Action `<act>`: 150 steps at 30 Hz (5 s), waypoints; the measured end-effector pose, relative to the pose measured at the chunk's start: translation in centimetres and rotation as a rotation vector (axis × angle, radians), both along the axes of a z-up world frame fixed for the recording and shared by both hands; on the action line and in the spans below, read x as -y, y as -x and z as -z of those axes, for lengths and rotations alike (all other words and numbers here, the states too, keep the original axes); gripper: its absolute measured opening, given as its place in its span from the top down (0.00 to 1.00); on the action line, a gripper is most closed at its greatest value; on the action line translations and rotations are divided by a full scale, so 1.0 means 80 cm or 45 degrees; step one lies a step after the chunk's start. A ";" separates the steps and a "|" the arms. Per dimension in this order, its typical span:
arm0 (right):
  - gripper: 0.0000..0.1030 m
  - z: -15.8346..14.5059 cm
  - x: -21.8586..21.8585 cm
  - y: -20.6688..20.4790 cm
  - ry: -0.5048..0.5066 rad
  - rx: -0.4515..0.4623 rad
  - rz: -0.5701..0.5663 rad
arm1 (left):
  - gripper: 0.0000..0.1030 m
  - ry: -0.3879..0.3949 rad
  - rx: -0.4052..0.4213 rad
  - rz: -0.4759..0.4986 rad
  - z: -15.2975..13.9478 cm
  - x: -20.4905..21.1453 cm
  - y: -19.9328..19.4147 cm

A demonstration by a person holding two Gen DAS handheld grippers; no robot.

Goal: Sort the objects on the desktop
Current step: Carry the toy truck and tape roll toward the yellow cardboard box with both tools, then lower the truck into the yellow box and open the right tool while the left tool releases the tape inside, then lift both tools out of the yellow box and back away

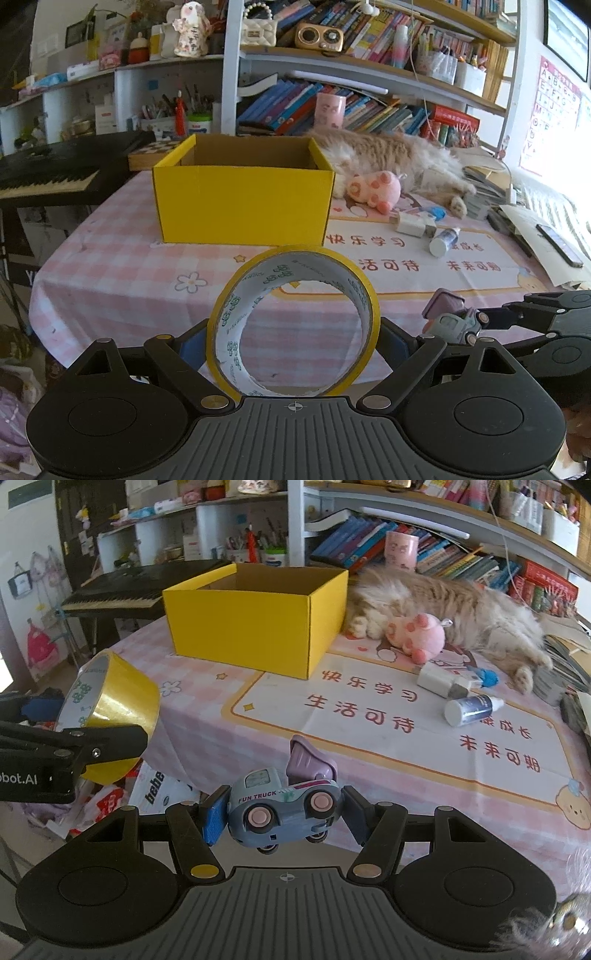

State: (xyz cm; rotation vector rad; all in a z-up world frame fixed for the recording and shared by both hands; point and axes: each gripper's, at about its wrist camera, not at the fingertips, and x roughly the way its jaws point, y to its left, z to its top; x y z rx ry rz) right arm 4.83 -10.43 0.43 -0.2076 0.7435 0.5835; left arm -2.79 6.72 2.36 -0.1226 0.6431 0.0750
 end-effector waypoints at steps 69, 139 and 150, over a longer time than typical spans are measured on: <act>0.41 -0.048 -0.081 -0.143 -0.197 -0.005 -0.102 | 0.11 -0.111 0.173 -0.083 -0.068 -0.081 -0.114; 0.15 -0.069 -0.207 -0.398 0.368 0.385 -0.602 | 0.01 -0.329 0.139 0.003 -0.084 -0.132 -0.367; 0.16 -0.116 -0.144 -0.338 0.187 0.471 -0.339 | 0.01 -0.274 0.246 0.006 -0.116 -0.107 -0.282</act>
